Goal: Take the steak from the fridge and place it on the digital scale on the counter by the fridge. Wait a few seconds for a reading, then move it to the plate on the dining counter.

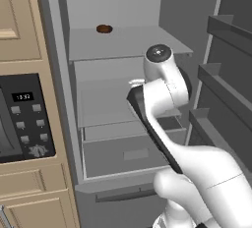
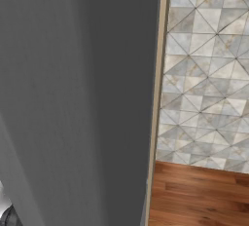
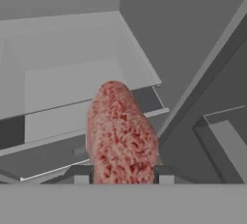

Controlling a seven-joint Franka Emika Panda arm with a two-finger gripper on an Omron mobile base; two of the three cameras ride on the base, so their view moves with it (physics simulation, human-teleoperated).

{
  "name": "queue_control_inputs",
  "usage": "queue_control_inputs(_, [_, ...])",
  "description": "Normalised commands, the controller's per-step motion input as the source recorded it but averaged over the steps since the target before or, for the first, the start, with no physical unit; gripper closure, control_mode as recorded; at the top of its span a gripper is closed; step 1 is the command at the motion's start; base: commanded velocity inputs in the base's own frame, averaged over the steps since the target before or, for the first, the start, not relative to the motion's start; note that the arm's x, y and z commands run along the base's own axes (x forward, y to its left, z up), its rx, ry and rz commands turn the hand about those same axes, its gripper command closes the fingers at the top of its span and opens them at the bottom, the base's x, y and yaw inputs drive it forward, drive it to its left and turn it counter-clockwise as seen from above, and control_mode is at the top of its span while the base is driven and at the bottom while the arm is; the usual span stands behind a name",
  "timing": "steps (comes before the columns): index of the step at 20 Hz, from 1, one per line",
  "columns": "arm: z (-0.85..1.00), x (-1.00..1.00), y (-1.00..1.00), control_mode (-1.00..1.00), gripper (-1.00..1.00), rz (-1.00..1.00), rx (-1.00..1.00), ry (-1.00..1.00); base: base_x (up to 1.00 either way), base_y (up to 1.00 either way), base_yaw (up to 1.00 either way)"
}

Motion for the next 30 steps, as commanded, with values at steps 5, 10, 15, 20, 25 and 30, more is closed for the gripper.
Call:
queue_control_inputs(5, [-0.05,-0.01,0.0,1.0,1.0,0.0,0.0,0.01,0.0,0.0,0.0])
queue_control_inputs(10, [0.0,0.0,0.0,1.0,1.0,0.0,0.0,0.0,-0.37,0.51,0.03])
queue_control_inputs(15, [0.0,0.0,0.0,1.0,1.0,0.0,0.0,0.0,-0.23,1.0,0.04])
queue_control_inputs(20, [0.0,0.0,0.0,1.0,1.0,0.0,0.0,0.0,-0.02,1.0,0.08])
queue_control_inputs(25, [0.0,0.0,0.0,1.0,1.0,0.0,0.0,0.0,-0.17,1.0,0.39])
queue_control_inputs(30, [0.0,0.0,0.0,1.0,1.0,0.0,0.0,0.0,-0.41,0.91,0.66])
